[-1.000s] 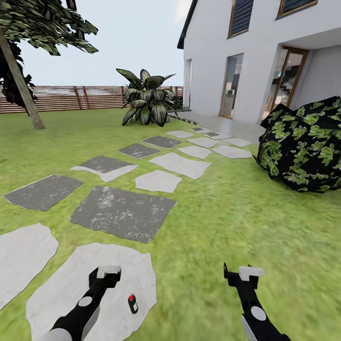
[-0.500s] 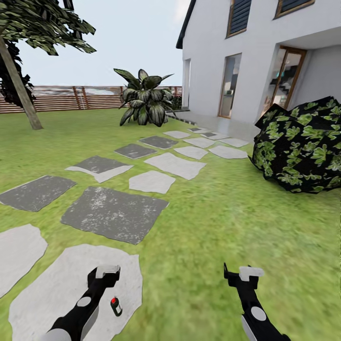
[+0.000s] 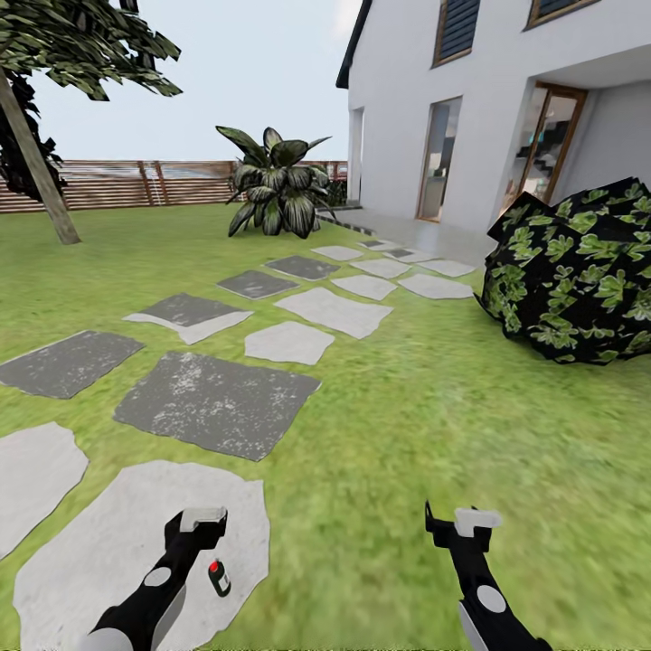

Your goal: In the garden, pick up the pesticide atomizer on the floor and spray pesticide onto both trees until each tree trunk is fully covered.

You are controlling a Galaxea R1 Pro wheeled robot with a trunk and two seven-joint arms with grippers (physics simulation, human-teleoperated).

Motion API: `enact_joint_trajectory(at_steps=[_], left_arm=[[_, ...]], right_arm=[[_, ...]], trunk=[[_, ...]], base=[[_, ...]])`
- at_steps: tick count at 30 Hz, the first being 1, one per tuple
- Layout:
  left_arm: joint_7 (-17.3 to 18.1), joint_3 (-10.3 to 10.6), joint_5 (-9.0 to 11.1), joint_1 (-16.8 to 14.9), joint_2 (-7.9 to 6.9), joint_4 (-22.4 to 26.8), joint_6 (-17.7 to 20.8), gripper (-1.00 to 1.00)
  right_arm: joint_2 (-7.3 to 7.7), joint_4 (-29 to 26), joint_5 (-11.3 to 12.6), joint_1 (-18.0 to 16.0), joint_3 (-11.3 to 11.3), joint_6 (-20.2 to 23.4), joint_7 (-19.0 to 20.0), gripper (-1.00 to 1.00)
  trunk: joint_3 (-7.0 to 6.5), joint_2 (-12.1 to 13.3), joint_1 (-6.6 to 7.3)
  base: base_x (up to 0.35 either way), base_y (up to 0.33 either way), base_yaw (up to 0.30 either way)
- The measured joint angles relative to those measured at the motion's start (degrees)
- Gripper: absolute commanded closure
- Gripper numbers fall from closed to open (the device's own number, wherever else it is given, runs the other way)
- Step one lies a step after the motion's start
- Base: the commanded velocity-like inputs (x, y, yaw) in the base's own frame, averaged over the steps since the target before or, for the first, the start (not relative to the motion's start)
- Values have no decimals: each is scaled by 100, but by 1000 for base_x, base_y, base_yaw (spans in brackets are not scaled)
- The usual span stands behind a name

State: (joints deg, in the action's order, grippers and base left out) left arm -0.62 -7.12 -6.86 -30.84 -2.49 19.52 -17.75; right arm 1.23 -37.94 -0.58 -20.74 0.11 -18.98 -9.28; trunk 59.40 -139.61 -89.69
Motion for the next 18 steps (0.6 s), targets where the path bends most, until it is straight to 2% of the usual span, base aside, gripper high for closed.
enact_joint_trajectory(at_steps=[9,18], left_arm=[[-11,2,0,0,-6,-10,2,-100],[-26,0,-9,8,-15,-14,9,-100]], right_arm=[[15,0,5,0,-3,0,0,-100],[25,-2,6,0,-3,0,1,-100]], trunk=[[243,-361,-198],[525,-374,-222]], base=[[0,0,0],[0,0,0]])
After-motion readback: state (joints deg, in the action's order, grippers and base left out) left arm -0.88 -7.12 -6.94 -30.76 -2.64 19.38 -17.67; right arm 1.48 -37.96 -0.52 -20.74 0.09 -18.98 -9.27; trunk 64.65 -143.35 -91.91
